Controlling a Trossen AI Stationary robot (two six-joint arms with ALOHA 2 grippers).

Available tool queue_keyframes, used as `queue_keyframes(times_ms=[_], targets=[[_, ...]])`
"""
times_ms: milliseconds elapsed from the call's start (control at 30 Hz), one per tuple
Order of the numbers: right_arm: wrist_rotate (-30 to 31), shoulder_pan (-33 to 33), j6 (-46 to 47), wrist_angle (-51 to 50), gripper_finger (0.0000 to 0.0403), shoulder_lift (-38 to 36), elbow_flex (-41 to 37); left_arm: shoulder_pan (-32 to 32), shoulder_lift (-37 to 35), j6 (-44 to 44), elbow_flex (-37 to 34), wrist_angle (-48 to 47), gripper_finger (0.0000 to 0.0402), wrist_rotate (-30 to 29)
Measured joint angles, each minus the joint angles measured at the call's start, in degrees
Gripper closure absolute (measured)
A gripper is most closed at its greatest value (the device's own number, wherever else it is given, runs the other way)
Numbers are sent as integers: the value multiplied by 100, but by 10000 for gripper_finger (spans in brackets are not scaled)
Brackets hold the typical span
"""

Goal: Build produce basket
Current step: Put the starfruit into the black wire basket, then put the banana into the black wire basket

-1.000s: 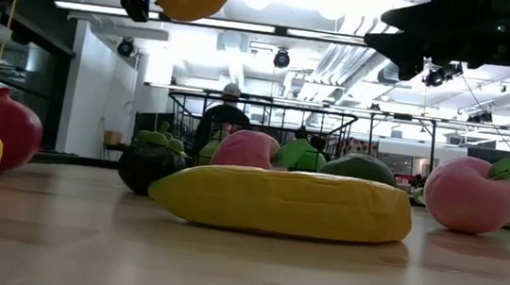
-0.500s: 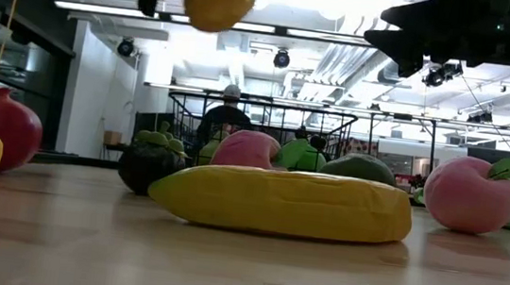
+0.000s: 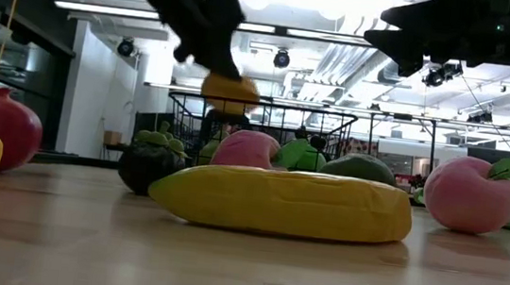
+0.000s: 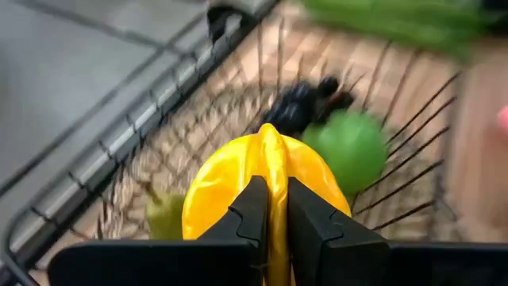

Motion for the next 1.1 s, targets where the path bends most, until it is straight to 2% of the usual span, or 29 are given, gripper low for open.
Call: queue_keyframes(times_ms=[233, 333, 567, 767, 1100], targets=[[27, -1, -2, 10, 167, 0, 0, 457, 654, -107, 0, 35, 385, 338], [28, -2, -2, 11, 167, 0, 0, 537, 768, -151, 0, 56, 385, 538], [28, -2, -2, 13, 167, 0, 0, 536, 803, -192, 0, 8, 379, 556], [28, -2, 0, 13, 167, 0, 0, 533, 803, -194, 0, -73, 342, 874], [28, -2, -1, 15, 167, 0, 0, 538, 803, -192, 4, -261, 268, 899]])
